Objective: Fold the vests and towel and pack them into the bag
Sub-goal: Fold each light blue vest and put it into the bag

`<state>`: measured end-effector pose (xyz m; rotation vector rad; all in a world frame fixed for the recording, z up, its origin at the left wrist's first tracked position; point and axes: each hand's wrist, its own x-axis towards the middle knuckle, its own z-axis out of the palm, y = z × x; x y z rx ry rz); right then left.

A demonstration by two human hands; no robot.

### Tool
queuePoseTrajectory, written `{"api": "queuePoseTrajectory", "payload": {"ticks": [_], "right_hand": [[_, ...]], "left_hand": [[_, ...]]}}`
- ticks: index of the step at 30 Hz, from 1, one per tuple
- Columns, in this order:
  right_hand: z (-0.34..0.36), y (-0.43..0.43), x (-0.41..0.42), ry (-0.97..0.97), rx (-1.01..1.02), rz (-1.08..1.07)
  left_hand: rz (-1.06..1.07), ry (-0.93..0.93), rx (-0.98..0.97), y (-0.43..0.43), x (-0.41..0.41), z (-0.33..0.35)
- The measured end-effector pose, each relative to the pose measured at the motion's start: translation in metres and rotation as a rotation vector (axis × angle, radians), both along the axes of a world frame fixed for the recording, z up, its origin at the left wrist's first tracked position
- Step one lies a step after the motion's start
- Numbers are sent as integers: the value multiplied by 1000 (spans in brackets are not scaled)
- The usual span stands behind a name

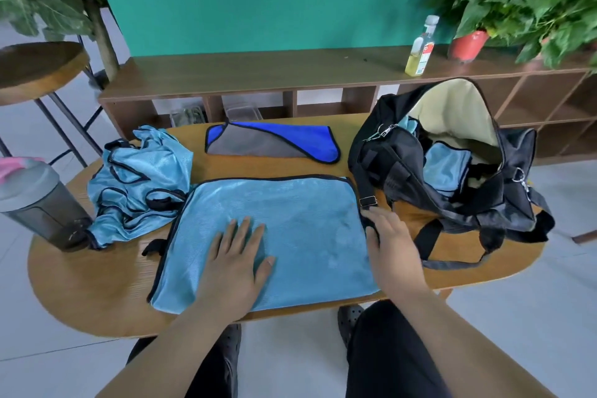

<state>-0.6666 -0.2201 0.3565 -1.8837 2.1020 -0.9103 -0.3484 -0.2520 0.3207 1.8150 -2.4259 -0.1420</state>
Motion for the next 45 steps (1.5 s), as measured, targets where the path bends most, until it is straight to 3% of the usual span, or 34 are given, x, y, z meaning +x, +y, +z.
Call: {"api": "queuePoseTrajectory", "payload": {"ticks": [2,6,9,13,17,23,27,30,33,37,42,45], "right_hand": [[-7,2,-28,36,145,-1],[-16,6,-71,261,242,15],[-11,10,-74,279,181,-2],[1,14,-48,231,-47,104],[-1,11,-32,273,58,217],[-12,7,-49,256,127,88],[-6,1,-56,314,128,7],[12,-11,-46,320,222,-9],[39,-28,-31,216,208,69],[59,-57,-8,-132,388,311],[36,-109,-2,13,506,333],[24,-134,-13,149,532,226]], "left_hand": [[-3,-20,1,1,0,1],[-3,-60,22,1,-3,6],[-5,-79,30,1,-4,8],[-24,-95,14,-2,-8,11],[-62,-116,73,0,-16,12],[-53,-71,62,5,-24,19],[-292,119,80,32,-85,40],[-485,102,75,56,-149,38],[-356,20,40,69,-187,20],[-230,47,16,76,-194,1],[-234,-15,18,81,-197,-6],[-215,58,5,78,-195,-13]]}}
